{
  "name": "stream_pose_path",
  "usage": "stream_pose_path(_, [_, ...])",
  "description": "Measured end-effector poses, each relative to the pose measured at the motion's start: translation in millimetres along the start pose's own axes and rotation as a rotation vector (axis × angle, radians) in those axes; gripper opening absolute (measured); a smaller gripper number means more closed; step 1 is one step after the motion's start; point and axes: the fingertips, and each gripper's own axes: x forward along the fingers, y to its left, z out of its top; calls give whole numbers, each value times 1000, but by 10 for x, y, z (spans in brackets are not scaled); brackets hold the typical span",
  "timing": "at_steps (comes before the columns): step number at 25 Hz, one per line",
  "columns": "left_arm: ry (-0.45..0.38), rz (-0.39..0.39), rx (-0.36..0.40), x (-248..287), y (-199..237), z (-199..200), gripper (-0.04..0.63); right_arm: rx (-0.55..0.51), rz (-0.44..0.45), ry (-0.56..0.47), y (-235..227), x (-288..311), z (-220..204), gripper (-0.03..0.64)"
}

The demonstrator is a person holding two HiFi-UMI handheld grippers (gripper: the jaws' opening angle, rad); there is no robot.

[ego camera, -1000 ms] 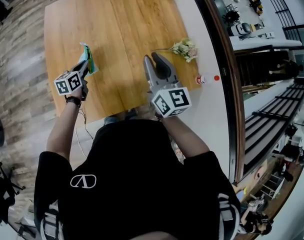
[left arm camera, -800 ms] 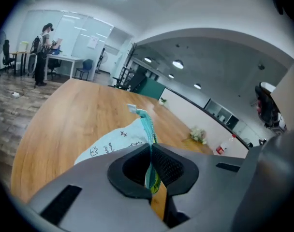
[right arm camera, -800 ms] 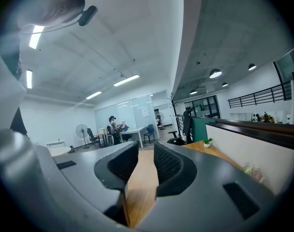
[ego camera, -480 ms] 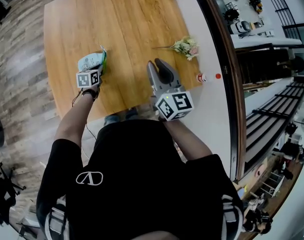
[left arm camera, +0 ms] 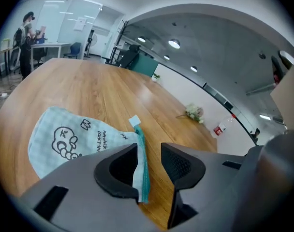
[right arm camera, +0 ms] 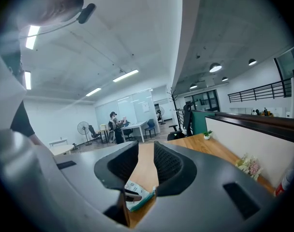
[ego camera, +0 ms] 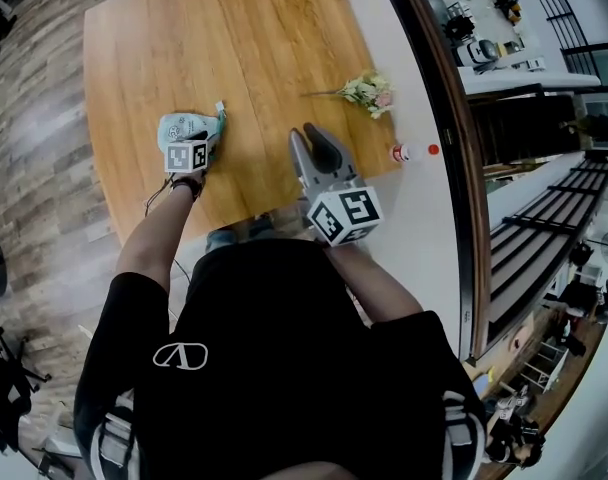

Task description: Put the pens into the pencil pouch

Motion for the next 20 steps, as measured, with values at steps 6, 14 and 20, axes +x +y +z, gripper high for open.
stream_pose_path(6, [-100, -31, 45, -185, -119, 284, 156, -9, 27, -15, 74, 127, 58, 98])
stream_pose_path(14, [-400, -119, 208, -1213, -620, 1235, 156, -20, 61, -54, 105, 250, 189, 98])
stream_pose_path(20, [-614, -140, 225, -2117, -944, 1662, 147, -18, 85, -65, 134, 349, 233, 98])
